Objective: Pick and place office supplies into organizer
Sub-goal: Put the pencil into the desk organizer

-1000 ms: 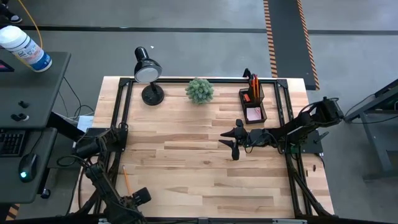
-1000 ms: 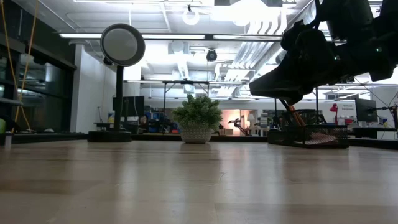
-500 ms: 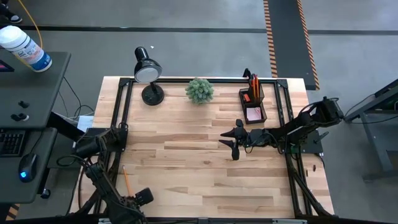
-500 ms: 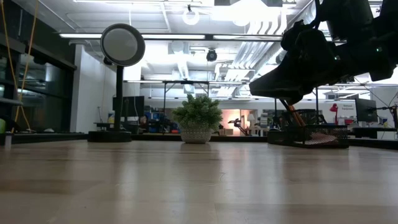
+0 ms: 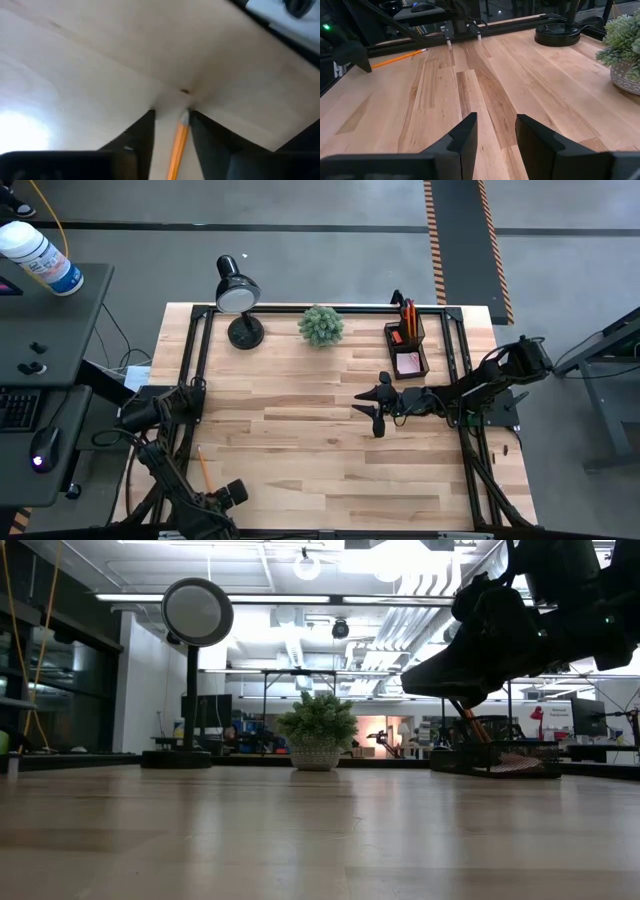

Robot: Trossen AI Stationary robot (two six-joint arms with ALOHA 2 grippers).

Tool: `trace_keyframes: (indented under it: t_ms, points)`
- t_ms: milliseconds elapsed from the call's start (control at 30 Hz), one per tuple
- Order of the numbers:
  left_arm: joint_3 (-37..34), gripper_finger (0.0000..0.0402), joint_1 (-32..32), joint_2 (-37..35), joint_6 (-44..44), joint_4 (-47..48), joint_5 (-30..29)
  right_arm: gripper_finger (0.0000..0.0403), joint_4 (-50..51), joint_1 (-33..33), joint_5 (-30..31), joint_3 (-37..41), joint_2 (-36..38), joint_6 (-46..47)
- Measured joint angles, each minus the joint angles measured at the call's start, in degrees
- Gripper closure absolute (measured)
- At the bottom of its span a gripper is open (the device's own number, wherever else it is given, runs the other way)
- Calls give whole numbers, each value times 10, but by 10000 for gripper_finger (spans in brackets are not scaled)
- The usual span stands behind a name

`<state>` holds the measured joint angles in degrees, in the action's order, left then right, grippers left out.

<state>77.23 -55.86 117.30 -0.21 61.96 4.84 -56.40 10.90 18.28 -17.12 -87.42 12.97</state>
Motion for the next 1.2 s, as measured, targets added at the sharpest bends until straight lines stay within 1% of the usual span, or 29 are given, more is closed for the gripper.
trace_keyframes:
  t_ms: [100,267,333,467,633,933,1067,1200]
  points:
    - [-1,325,0,1,2,6,0,279,0,0,0,0,0,0]
    - [-2,385,0,1,21,9,-6,279,0,0,0,0,0,0]
    - [-2,395,0,1,28,10,-9,279,0,0,0,0,0,0]
    - [-2,389,0,1,30,11,-16,279,0,0,0,0,0,0]
    - [0,397,0,2,31,18,-17,279,0,0,0,0,0,0]
    - [34,400,11,6,35,88,-47,279,0,0,0,0,0,0]
    - [60,401,27,6,44,107,-72,279,0,0,0,0,0,0]
    - [95,401,43,5,67,123,-112,279,0,0,-1,0,0,0]
